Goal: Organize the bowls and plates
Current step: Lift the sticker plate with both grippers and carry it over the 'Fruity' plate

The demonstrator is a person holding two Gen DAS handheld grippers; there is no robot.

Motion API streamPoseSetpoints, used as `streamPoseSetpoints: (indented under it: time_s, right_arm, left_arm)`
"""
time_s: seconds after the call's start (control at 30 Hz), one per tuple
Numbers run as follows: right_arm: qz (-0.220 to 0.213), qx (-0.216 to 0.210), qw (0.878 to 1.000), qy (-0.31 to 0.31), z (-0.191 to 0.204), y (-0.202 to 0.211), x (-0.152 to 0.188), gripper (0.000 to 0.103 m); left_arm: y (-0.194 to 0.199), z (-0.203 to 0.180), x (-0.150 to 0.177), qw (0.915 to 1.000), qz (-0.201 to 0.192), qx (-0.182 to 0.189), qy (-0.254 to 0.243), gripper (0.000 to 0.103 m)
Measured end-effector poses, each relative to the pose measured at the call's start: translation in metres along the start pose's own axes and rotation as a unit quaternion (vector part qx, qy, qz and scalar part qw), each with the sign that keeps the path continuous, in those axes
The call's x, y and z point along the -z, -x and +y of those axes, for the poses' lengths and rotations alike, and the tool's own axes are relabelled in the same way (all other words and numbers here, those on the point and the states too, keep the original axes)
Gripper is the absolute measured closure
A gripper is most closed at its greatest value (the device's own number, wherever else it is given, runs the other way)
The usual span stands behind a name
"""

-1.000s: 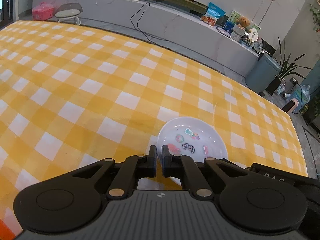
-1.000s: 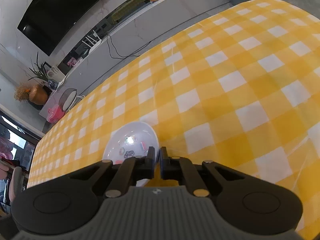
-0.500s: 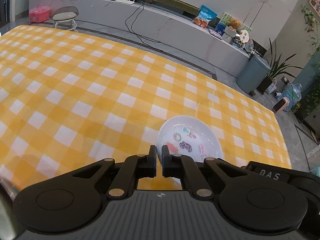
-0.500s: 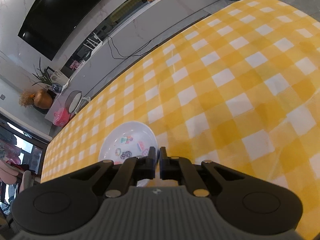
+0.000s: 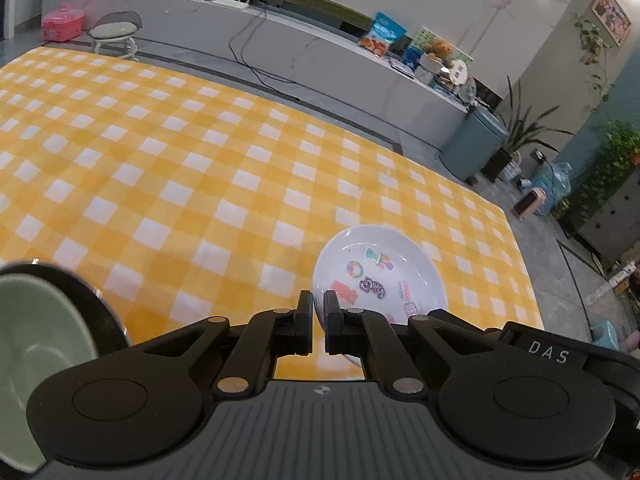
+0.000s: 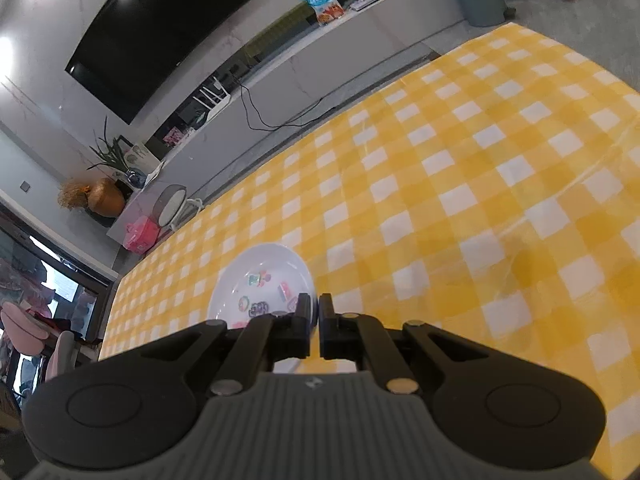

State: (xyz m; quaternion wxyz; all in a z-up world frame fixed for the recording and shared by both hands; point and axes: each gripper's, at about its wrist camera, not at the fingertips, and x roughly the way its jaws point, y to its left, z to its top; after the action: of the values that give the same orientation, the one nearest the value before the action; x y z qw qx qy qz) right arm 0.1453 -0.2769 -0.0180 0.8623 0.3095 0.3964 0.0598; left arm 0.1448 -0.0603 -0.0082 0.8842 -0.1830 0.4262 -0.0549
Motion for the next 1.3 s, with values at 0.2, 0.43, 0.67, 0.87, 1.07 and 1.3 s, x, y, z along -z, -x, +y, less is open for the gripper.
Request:
streamPoseSetpoints:
  time_s: [0.2,0.43,0.67,0.87,1.07,1.3]
  right_arm:
    - [0.005,0.021,1.000,0.006,-0.006,0.025,0.023,0.102]
    - [0.027,0.077,0.996,0.045,-0.007,0.049,0.048,0.101]
    - [0.060,0.103,0.992,0.036,-0.017,0.053,0.063,0.101]
    - [0.076,0.118,0.990,0.022,-0.021,0.045,0.065,0.101]
    - [0.093,0.142,0.985,0.040,-0.018,0.035,0.069,0.101]
    - [0.108,0.157,0.980,0.058,-0.012,0.032,0.073,0.099]
  left_arm:
    - [0.011,-0.007,0.022,0.9992,0.024,0.018,-0.027,0.098]
    - [0.016,-0.011,0.046,0.9962,0.065,0.030,-0.050,0.098]
    - [0.009,-0.004,0.062,0.9938,0.099,0.034,-0.036,0.099]
    - [-0.004,0.004,0.064,0.9926,0.115,0.036,-0.017,0.100]
    - [-0.005,0.002,0.069,0.9907,0.129,0.026,-0.036,0.099]
    - [-0.006,-0.001,0.074,0.9888,0.139,0.011,-0.055,0.098]
